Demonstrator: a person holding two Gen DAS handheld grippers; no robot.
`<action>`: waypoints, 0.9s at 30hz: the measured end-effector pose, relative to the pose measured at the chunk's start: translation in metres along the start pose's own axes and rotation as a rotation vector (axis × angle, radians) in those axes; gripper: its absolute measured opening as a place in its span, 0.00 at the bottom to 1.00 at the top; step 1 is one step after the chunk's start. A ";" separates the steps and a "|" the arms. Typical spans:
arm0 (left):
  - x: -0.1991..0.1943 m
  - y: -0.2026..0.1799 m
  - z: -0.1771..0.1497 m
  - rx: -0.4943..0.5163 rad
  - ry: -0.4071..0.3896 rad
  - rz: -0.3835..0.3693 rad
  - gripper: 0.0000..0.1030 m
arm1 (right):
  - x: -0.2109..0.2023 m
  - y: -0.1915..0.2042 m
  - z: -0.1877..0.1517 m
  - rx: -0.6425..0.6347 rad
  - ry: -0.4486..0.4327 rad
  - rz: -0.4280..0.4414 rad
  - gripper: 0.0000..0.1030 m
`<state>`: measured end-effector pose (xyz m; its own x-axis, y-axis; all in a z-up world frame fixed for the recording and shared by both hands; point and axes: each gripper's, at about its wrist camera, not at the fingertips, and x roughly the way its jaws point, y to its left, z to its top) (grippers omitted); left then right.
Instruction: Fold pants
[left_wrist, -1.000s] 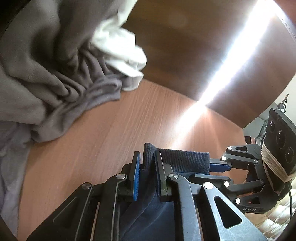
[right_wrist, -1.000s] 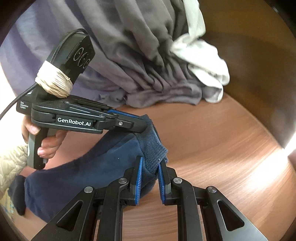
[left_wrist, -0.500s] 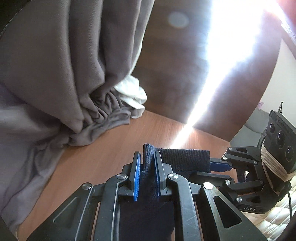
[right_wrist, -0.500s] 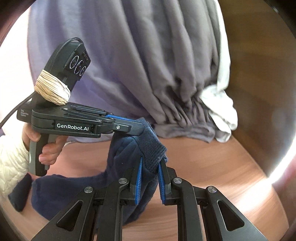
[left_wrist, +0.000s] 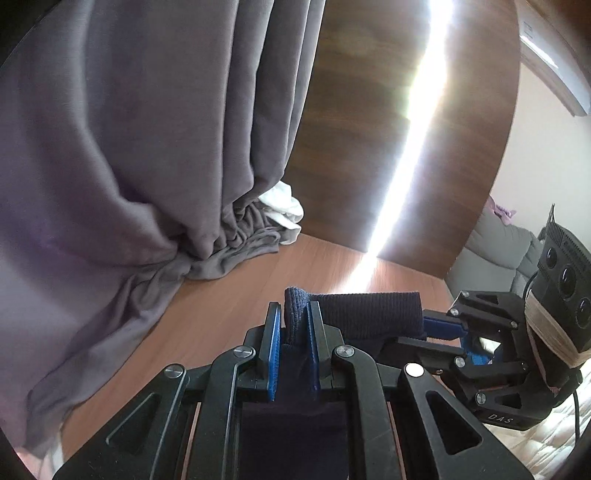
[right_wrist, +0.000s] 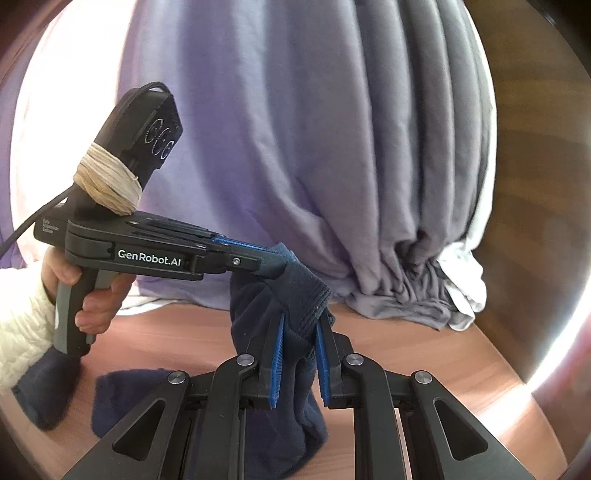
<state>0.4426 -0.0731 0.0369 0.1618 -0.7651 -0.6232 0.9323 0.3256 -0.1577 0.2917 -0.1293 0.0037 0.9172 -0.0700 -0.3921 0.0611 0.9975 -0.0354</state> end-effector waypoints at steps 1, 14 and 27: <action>-0.006 0.002 -0.004 0.004 0.002 -0.001 0.13 | -0.002 0.010 0.000 -0.004 -0.006 -0.003 0.17; -0.070 0.034 -0.065 0.036 0.032 -0.027 0.12 | -0.003 0.109 -0.004 -0.052 0.028 -0.034 0.16; -0.092 0.074 -0.137 0.012 0.130 -0.030 0.11 | 0.025 0.189 -0.028 -0.146 0.117 -0.002 0.16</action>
<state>0.4522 0.0977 -0.0225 0.0913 -0.6958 -0.7125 0.9401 0.2961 -0.1687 0.3151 0.0572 -0.0382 0.8645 -0.0815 -0.4960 -0.0025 0.9861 -0.1663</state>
